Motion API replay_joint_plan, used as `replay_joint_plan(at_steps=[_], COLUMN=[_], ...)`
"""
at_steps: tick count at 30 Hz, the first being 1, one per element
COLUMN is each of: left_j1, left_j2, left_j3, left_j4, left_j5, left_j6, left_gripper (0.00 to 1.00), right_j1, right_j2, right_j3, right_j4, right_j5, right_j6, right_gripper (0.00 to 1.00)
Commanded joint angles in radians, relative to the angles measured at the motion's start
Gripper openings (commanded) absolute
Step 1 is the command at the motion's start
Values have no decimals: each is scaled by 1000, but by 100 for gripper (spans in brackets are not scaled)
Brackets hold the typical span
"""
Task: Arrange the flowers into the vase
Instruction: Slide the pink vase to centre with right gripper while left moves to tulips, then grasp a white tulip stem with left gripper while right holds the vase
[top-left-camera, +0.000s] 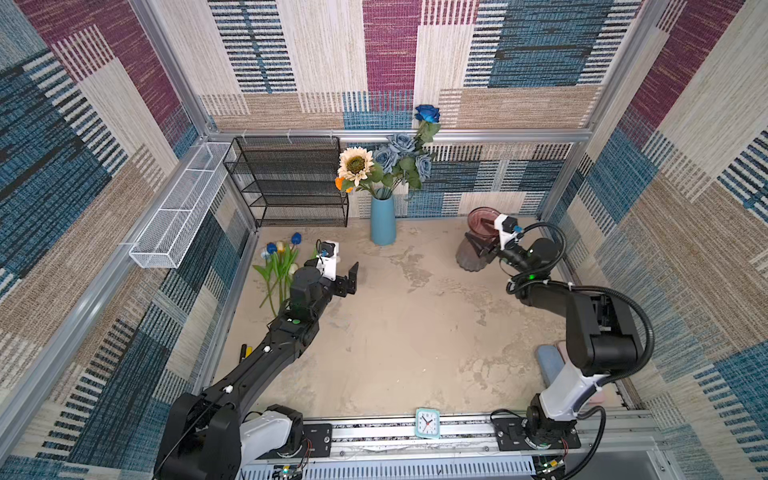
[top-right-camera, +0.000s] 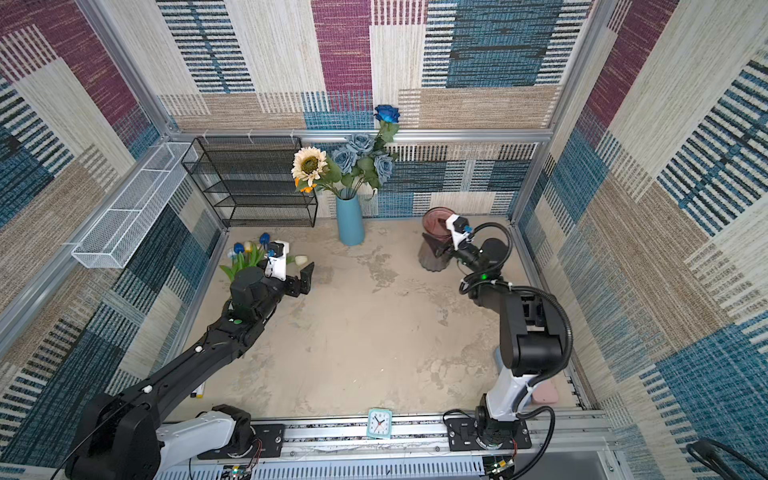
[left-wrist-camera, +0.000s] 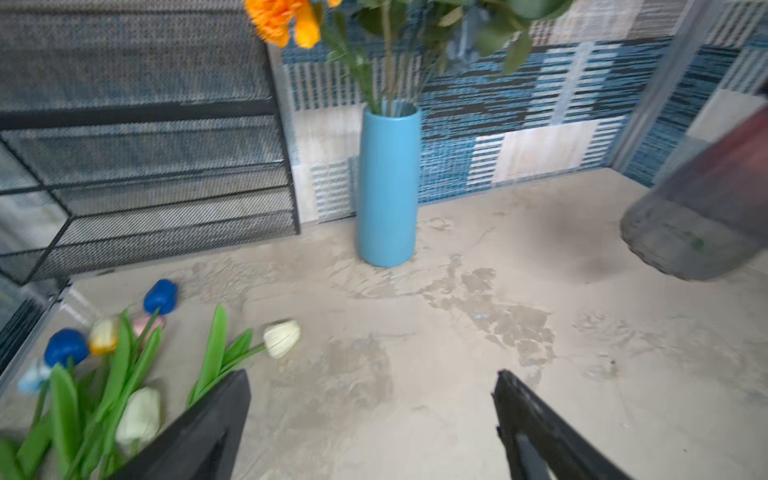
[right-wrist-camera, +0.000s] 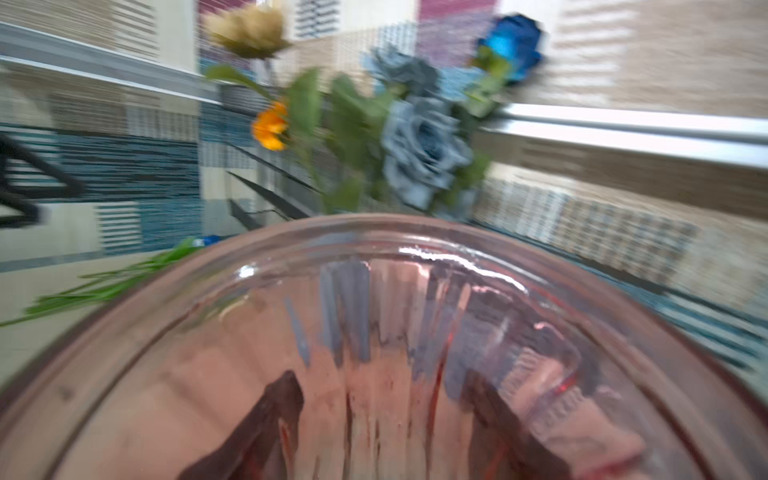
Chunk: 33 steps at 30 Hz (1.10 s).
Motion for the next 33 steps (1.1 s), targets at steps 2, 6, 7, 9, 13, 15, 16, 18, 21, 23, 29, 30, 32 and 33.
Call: replay_joint_plan(at_steps=[2, 6, 7, 9, 13, 15, 16, 18, 21, 23, 29, 30, 32, 33], left_j1=[123, 220, 236, 273, 322, 345, 352, 361, 363, 363, 374, 377, 383, 385], left_j2=[57, 199, 238, 314, 407, 451, 474, 536, 613, 644, 721, 733, 761, 775], left_j3=[92, 243, 289, 363, 458, 489, 508, 555, 606, 627, 672, 677, 690, 699], left_j4=[-268, -515, -581, -686, -816, -856, -879, -930, -981, -999, -1030, -1030, -1032, -1042], left_j5=[-42, -41, -58, -62, -74, -68, -76, -81, -107, -108, -150, -151, -160, -167], left_j6=[-136, -124, -119, -101, -97, -91, -88, -67, -49, -43, -11, -11, -5, -3], left_gripper=[88, 87, 85, 84, 80, 74, 72, 65, 57, 51, 40, 38, 38, 38], right_j1=[189, 359, 391, 455, 502, 512, 513, 516, 520, 523, 525, 526, 530, 530], right_j2=[-44, 5, 20, 52, 121, 149, 159, 181, 204, 216, 249, 255, 268, 270], right_j3=[-58, -49, -43, -38, 7, 11, 18, 26, 39, 39, 44, 43, 43, 44], right_j4=[154, 182, 188, 217, 230, 246, 243, 246, 229, 227, 252, 264, 282, 285], right_j5=[44, 68, 74, 86, 70, 66, 67, 52, 37, 39, 23, 21, 13, 12], right_j6=[51, 86, 86, 73, 96, 98, 103, 99, 85, 82, 107, 114, 131, 136], right_gripper=[24, 24, 24, 24, 24, 24, 24, 25, 25, 26, 28, 28, 29, 29])
